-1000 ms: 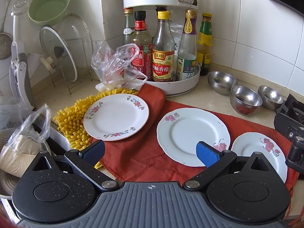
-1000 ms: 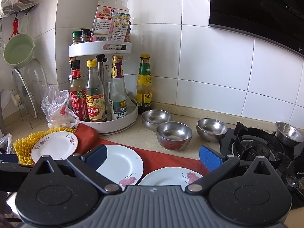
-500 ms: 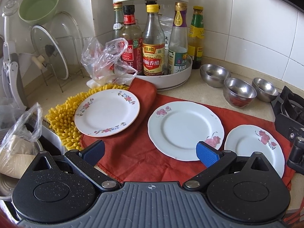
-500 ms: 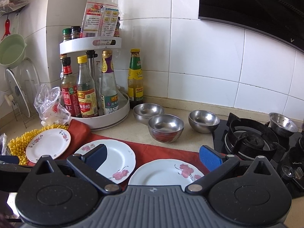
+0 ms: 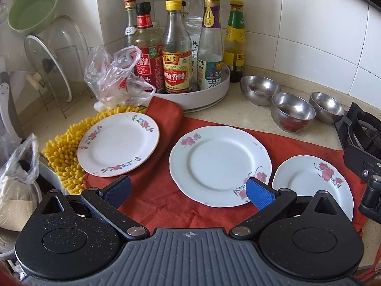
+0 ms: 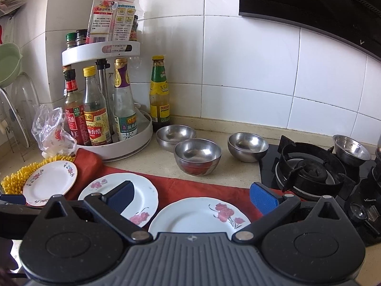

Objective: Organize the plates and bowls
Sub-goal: 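Move the right gripper toward the pink-rose plate beside the stove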

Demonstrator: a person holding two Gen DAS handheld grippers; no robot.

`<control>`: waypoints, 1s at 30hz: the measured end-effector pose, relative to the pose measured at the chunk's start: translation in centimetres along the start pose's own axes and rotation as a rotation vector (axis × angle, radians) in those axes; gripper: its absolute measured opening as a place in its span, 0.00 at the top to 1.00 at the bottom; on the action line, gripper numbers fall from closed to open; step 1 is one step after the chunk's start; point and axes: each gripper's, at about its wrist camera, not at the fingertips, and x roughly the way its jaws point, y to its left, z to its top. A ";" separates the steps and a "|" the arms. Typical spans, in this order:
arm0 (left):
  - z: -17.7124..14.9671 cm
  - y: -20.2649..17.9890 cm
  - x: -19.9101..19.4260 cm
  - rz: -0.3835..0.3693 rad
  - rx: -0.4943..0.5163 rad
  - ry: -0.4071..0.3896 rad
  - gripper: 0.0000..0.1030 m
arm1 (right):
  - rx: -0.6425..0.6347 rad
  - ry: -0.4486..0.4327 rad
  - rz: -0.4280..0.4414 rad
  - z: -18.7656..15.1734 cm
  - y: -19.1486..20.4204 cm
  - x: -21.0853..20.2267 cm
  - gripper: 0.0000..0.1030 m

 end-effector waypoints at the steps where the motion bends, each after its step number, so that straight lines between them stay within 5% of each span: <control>1: 0.1 -0.1 0.1 -0.001 0.001 0.002 0.00 | 0.000 0.002 -0.001 0.0 0.0 0.1 0.01; 30: 1.6 -2.5 1.9 -0.032 0.026 0.010 0.00 | 0.006 0.072 -0.046 0.0 -2.0 3.8 0.01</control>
